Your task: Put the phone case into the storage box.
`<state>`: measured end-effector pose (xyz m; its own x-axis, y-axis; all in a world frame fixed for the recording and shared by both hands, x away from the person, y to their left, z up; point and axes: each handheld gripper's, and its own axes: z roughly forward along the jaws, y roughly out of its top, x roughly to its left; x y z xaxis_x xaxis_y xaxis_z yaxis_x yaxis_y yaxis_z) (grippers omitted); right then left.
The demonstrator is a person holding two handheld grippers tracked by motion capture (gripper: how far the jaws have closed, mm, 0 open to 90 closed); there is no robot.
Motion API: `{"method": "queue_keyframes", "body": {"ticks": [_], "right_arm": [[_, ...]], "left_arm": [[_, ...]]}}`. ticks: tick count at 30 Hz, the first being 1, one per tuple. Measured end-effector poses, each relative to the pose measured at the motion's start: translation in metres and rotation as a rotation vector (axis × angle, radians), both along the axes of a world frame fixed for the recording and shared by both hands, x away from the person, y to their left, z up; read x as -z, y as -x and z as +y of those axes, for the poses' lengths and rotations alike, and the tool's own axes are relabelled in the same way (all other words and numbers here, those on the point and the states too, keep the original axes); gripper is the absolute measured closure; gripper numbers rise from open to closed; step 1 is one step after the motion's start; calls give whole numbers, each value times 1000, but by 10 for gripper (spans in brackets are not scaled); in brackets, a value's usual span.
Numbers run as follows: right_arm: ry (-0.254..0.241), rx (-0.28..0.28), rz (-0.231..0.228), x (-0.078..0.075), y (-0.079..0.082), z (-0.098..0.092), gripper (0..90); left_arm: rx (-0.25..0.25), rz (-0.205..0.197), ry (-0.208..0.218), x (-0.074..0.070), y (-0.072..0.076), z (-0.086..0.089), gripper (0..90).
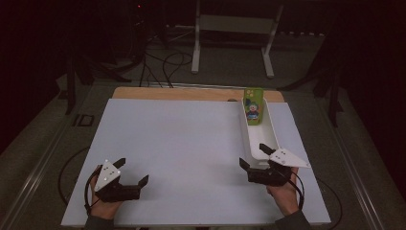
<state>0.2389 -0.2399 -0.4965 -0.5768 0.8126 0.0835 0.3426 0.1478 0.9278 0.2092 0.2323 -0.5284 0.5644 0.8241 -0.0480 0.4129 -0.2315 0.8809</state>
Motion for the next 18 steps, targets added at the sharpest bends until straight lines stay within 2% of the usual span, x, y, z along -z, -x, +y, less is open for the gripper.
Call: {"method": "queue_keyframes", "body": {"ticks": [5,10,18], "right_arm": [[14,4,-22,7,8,-3,87],[5,8,-33,14,19,-7,87],[-4,13,-46,23,27,-14,87]], "left_arm": [[0,-7,6,0,0,1,0],[1,-12,10,0,1,2,0],[5,-13,8,0,1,1,0]]}}
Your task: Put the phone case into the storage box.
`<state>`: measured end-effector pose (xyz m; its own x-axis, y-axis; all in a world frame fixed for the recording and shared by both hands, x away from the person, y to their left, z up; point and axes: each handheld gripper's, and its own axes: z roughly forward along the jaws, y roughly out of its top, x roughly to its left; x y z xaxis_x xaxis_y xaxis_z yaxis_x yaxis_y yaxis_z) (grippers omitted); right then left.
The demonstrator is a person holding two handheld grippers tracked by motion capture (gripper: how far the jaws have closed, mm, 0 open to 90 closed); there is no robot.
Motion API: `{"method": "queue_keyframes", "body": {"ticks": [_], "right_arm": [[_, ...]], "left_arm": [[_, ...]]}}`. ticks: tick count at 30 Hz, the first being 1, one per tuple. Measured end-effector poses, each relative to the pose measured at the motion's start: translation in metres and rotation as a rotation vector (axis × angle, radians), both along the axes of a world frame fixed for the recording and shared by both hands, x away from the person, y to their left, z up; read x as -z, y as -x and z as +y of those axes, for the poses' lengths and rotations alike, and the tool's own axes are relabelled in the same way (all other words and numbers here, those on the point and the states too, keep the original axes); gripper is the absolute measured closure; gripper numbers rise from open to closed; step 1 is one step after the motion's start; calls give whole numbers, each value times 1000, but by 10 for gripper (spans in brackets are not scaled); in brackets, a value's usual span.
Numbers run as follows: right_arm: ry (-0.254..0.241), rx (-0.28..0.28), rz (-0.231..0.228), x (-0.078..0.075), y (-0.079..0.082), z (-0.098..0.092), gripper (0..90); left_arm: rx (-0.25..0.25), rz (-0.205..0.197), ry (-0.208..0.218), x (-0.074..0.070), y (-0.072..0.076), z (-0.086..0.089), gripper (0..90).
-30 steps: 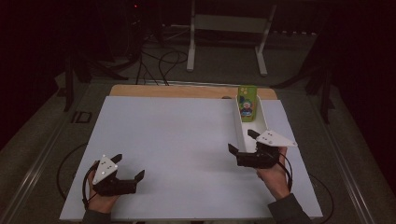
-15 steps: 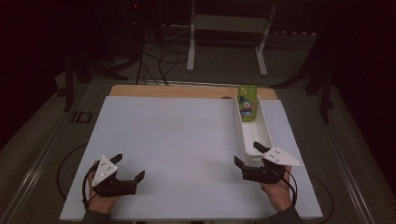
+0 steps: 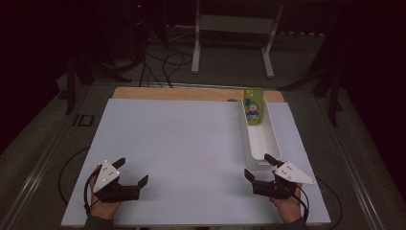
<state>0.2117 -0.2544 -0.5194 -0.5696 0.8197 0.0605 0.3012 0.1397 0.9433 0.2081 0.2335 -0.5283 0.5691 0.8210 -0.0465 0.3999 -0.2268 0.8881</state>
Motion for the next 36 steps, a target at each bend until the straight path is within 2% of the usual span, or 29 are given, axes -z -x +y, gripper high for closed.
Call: {"method": "queue_keyframes", "body": {"ticks": [12,17,26,36], "right_arm": [[-14,-16,-13,8,12,-1,88],[-19,-12,-18,10,15,-2,89],[13,-30,-20,13,17,-1,89],[11,-50,-3,16,18,1,88]], "left_arm": [[10,-8,1,0,1,0,0],[18,-10,-12,1,2,-2,0],[17,-17,-11,1,1,-2,0],[20,-14,-18,1,1,-4,0]]}}
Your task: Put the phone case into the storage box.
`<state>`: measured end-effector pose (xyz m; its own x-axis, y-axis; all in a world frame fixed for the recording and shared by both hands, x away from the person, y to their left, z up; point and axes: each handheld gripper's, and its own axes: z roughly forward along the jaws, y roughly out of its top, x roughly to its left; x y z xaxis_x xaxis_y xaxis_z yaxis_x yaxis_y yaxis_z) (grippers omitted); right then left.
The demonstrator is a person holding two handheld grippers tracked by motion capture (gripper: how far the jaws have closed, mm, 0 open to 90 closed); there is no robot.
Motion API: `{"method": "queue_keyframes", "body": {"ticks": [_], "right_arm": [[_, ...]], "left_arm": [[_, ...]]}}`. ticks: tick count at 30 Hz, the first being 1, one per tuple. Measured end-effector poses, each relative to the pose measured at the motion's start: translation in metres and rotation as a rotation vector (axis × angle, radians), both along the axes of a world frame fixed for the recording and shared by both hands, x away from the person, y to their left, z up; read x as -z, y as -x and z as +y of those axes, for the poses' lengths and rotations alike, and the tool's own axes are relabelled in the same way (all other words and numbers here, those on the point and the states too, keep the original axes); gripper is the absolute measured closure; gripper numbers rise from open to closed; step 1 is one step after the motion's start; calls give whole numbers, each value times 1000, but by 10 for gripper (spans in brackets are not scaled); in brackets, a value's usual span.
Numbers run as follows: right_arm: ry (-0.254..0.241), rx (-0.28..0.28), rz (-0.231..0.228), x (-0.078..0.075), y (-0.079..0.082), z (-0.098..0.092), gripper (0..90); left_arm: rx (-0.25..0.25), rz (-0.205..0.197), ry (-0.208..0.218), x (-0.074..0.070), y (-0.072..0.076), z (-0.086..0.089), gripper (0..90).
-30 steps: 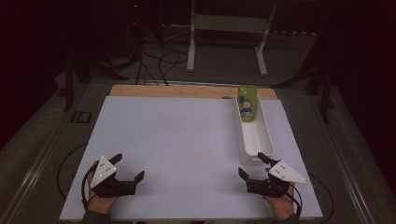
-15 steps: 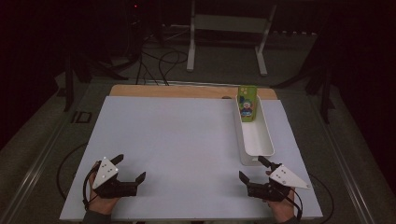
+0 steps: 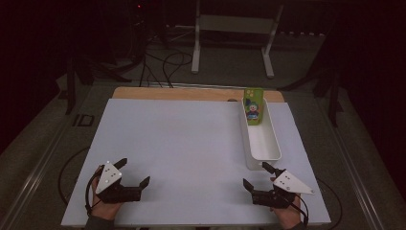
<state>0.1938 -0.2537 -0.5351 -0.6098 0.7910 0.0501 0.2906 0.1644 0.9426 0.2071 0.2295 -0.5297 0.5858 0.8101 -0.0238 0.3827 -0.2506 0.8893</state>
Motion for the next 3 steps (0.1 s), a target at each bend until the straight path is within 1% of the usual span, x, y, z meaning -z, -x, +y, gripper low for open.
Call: {"method": "queue_keyframes", "body": {"ticks": [3], "right_arm": [[9,-5,1,0,0,1,88]], "left_arm": [[-2,3,0,0,0,0,0]]}}
